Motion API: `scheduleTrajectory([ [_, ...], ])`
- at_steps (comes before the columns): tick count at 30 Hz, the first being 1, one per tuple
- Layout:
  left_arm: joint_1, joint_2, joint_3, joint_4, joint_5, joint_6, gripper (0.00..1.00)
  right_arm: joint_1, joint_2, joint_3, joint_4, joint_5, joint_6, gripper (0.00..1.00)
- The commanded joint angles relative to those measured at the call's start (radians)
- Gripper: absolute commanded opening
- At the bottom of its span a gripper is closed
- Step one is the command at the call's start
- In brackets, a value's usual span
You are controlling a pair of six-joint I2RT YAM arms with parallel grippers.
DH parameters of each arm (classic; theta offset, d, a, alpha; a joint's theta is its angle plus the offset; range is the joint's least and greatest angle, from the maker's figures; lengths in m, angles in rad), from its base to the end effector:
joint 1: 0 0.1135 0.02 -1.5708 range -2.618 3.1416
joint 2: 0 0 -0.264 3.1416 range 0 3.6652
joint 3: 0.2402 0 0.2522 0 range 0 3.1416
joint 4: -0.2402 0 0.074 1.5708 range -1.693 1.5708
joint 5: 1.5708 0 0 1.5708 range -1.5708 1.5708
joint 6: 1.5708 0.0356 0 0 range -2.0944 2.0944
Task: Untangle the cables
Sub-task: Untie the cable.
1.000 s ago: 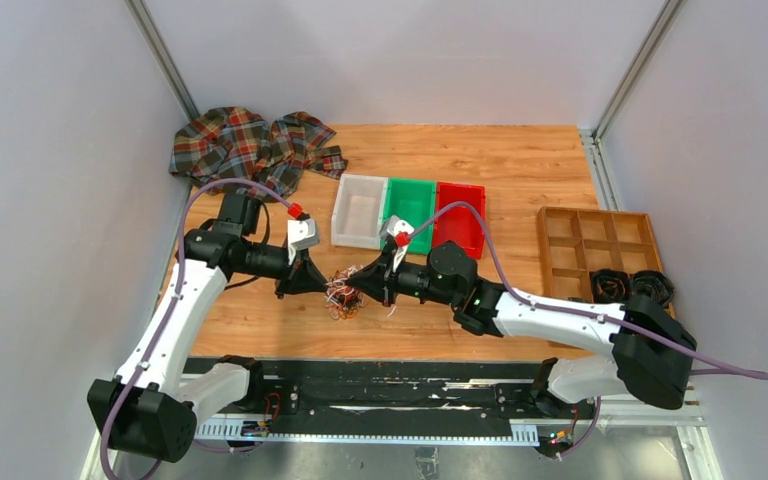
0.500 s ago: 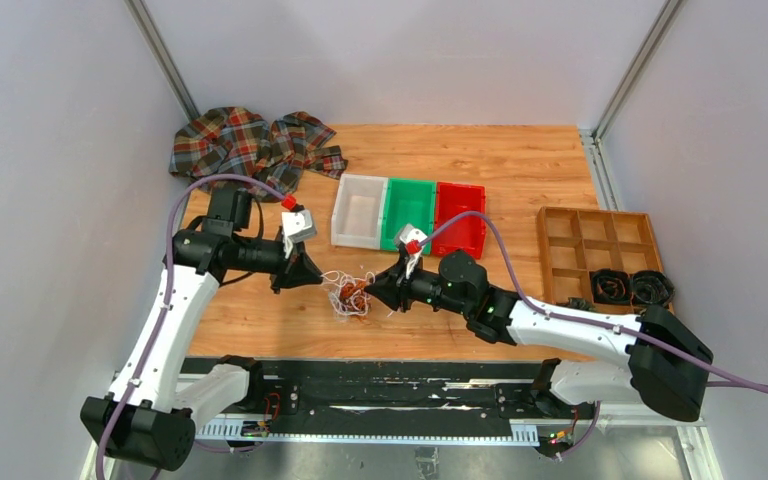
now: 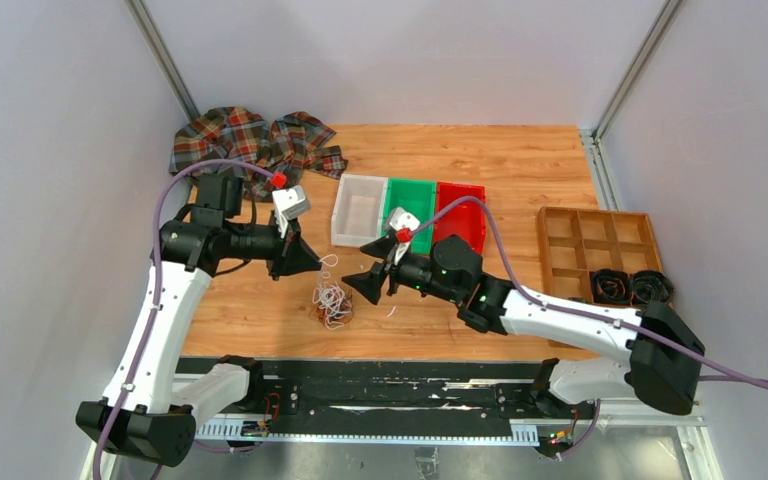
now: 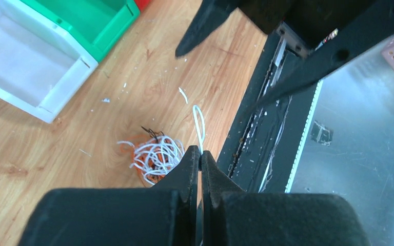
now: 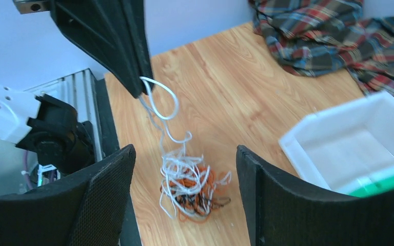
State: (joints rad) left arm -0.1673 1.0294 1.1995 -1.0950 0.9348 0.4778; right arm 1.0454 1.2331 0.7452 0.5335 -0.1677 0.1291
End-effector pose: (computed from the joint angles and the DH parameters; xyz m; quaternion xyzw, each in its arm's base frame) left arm 0.1653 -0.0570 0.3644 0.4040 0.7576 -0.3783 0.3460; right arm 0.1383 0.2504 0.3057 -0.3588 0.5906 0.4474 0.5677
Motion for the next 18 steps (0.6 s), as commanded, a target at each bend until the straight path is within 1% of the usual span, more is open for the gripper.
scheduleTrajectory([
  [1,-0.006,-0.018,0.089,0.003,0.025,-0.074,0.01,0.047,0.102,0.076,0.113,-0.051,-0.030,0.72],
  [4,-0.006,-0.016,0.140,0.003,0.034,-0.106,0.01,0.067,0.168,0.111,0.171,-0.054,-0.031,0.72],
  [6,-0.006,-0.016,0.175,0.004,0.039,-0.124,0.01,0.076,0.206,0.144,0.175,-0.034,-0.035,0.72],
  [13,-0.007,-0.036,0.255,0.006,0.051,-0.182,0.01,0.077,0.265,0.157,0.233,0.070,-0.014,0.61],
  [18,-0.007,-0.037,0.314,0.006,0.068,-0.227,0.01,0.083,0.303,0.161,0.259,0.116,-0.006,0.57],
])
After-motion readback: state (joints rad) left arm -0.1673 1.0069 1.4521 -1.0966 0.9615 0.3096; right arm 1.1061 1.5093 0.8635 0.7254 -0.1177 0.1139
